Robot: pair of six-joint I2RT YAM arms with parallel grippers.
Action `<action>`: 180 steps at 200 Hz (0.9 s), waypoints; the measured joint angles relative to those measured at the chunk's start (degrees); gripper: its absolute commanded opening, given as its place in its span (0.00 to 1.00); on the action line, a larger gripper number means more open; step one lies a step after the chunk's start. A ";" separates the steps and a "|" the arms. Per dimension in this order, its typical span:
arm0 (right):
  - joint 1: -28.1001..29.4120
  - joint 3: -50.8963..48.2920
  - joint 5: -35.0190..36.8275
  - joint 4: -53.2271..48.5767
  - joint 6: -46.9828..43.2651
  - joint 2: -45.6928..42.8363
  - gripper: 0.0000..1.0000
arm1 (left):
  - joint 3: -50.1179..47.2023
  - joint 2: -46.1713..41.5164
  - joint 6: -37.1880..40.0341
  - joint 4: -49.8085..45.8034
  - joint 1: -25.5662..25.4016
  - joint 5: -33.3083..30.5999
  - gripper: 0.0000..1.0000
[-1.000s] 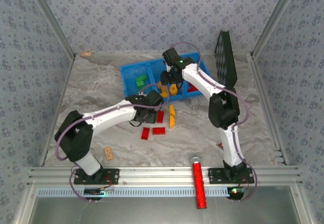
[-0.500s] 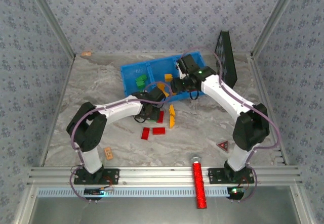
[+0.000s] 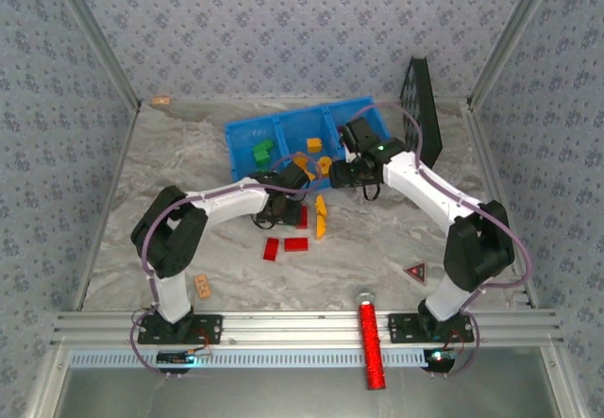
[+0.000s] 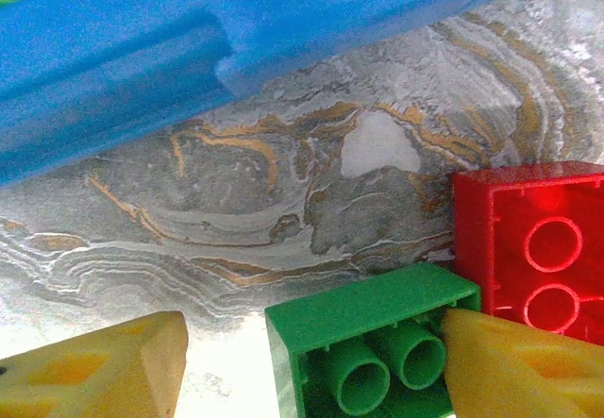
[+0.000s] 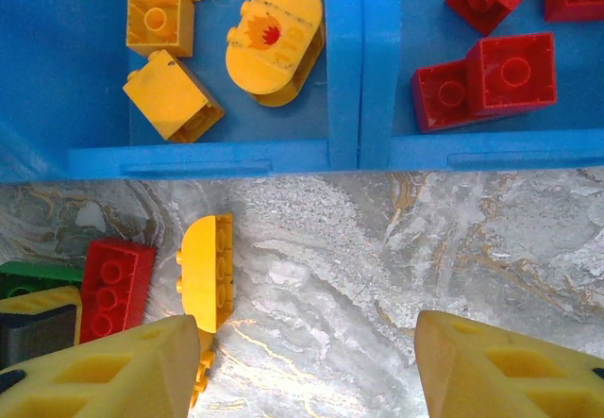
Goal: Sort the legos into containers by color
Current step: Pick up the lego from the center of the table.
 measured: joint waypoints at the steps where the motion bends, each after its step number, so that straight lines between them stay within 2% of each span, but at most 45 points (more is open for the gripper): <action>1: 0.00 -0.02 0.00 0.02 0.00 -0.02 0.63 | 0.00 0.00 -0.02 0.07 0.00 0.07 0.71; 28: 0.00 -0.68 0.04 0.11 0.24 -0.68 0.63 | -0.04 0.46 -0.68 1.57 0.20 1.42 0.65; 113: -0.55 -1.33 1.11 -0.63 0.63 -3.39 0.63 | -1.16 1.88 -2.51 5.22 0.20 4.09 0.34; 147: -0.35 -2.05 1.05 -0.66 0.72 -5.22 0.63 | -2.58 0.74 -2.97 5.92 0.50 4.07 0.27; 180: 2.08 -7.56 0.98 -1.07 2.56 -9.77 0.63 | -4.42 -1.14 -3.02 4.63 1.70 3.87 0.23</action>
